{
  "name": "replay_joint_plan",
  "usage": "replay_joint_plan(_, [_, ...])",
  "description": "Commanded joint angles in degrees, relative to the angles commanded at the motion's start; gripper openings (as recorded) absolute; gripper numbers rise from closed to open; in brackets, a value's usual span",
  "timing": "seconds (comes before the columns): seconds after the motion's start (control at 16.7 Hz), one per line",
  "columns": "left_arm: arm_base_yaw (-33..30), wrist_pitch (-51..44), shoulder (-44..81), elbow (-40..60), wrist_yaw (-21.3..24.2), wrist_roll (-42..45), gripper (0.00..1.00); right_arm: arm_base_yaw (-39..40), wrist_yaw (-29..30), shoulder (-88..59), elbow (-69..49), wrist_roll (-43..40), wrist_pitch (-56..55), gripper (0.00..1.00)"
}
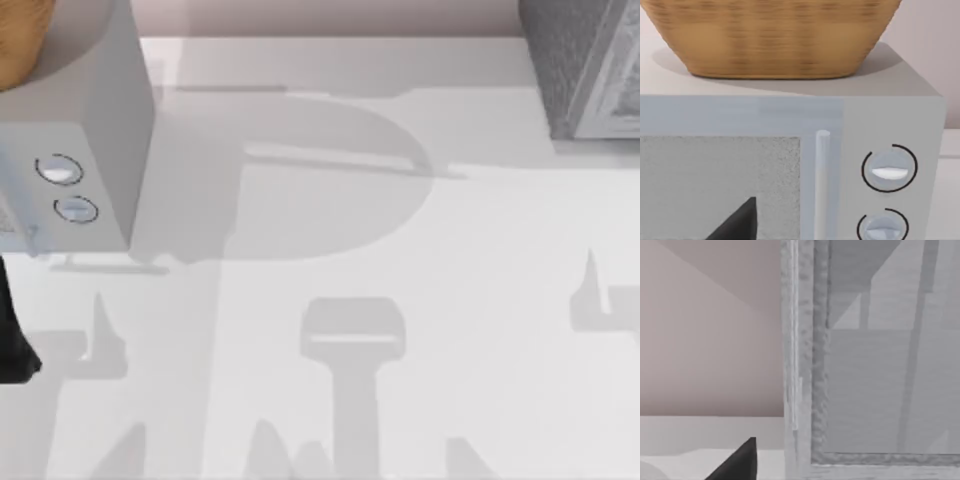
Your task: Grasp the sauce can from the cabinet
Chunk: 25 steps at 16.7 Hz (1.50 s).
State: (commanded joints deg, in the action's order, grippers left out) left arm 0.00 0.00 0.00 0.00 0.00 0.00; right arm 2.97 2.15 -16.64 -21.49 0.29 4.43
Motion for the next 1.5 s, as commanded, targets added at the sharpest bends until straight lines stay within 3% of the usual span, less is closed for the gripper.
replay_joint_plan(0.54, [0.00, 0.00, 0.00, 0.00, 0.00, 0.00, 1.00, 4.82, 5.26, -36.82, -48.13, 0.23, 12.76, 1.00])
replay_joint_plan(0.84, [0.00, 0.00, 0.00, 0.00, 0.00, 0.00, 1.00, 6.68, 7.87, -52.39, -68.13, 0.45, 17.66, 1.00])
replay_joint_plan(1.08, [0.00, 0.00, 0.00, 0.00, 0.00, 0.00, 1.00, 7.50, 9.00, -58.70, -77.23, 0.59, 19.32, 1.00])
replay_joint_plan(1.5, [0.00, 0.00, 0.00, 0.00, 0.00, 0.00, 1.00, 7.54, 9.24, -59.29, -78.28, 0.60, 19.34, 1.00])
